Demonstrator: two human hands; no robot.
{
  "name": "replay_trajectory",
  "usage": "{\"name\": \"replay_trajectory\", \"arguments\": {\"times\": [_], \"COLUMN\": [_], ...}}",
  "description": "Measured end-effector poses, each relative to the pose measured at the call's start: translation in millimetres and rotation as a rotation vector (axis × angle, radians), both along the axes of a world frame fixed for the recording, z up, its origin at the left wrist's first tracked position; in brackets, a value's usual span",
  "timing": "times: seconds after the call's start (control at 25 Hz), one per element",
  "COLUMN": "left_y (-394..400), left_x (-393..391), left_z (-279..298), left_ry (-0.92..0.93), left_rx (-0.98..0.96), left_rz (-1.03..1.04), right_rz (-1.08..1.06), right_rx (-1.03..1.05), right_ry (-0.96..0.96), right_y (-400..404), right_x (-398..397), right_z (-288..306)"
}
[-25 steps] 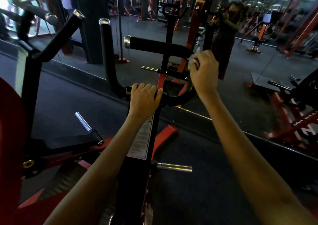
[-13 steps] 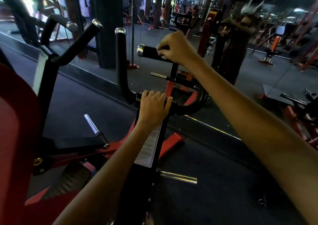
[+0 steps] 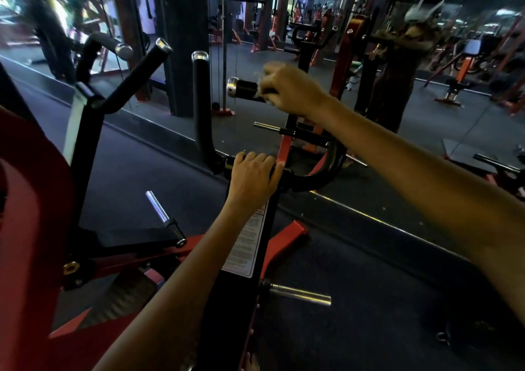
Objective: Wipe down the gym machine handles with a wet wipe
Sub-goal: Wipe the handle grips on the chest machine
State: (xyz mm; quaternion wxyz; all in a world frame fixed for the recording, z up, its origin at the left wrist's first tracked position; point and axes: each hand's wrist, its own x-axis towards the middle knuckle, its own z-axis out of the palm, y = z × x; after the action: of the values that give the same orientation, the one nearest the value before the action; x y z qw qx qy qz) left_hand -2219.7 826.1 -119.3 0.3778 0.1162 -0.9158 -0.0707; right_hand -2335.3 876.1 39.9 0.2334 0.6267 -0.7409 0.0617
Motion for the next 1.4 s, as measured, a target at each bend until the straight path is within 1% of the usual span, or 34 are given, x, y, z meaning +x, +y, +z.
{"name": "replay_trajectory", "arguments": {"times": [0.16,0.24,0.36,0.44,0.56,0.68,0.76,0.88,0.96,1.08,1.16,1.2,1.4], "left_y": [0.8,1.4,2.8,3.5,3.9,2.9,3.1,2.5,1.7,0.1,-0.4,-0.6,-0.8], "left_x": [1.2,0.4,-1.2,-1.2,0.5,0.5,0.4,0.8,2.4,3.6,3.8,3.8,3.4], "left_z": [0.4,0.3,0.5,1.3,2.0,1.1,1.5,1.5,2.4,3.7,4.2,4.3,2.9], "left_ry": [-0.017,-0.025,-0.030,-0.042,-0.068,-0.076,-0.046,-0.028,-0.044,-0.081,-0.091,-0.091,-0.116], "left_rx": [0.009,0.021,0.029,0.027,0.020,0.010,0.009,0.018,0.017,0.028,0.032,0.030,0.039], "left_rz": [-0.009,0.000,0.021,0.030,0.025,0.016,0.022,0.013,-0.003,-0.019,-0.022,-0.022,-0.044], "right_rz": [-0.062,-0.094,-0.168,-0.121,0.042,0.120,0.137,0.059,0.030,0.046,0.067,0.077,0.147], "right_rx": [0.040,0.008,-0.066,-0.054,0.017,0.050,0.000,-0.040,-0.043,-0.026,0.005,0.021,0.012], "right_ry": [0.128,0.185,0.156,0.196,0.379,0.411,0.340,0.061,-0.063,-0.094,-0.045,0.016,0.487], "right_y": [54.7,85.9,109.4,104.8,81.1,40.9,8.3,-33.0,-45.2,-36.2,-20.6,-11.7,44.4], "right_x": [-11.7,-14.6,-16.0,-17.9,-26.5,-21.5,-10.8,4.4,6.9,3.9,0.0,-1.2,-12.2], "right_z": [-7.0,-12.6,-16.8,-18.3,-24.7,-23.3,-17.6,-5.1,2.8,9.3,7.6,5.4,-14.3]}}
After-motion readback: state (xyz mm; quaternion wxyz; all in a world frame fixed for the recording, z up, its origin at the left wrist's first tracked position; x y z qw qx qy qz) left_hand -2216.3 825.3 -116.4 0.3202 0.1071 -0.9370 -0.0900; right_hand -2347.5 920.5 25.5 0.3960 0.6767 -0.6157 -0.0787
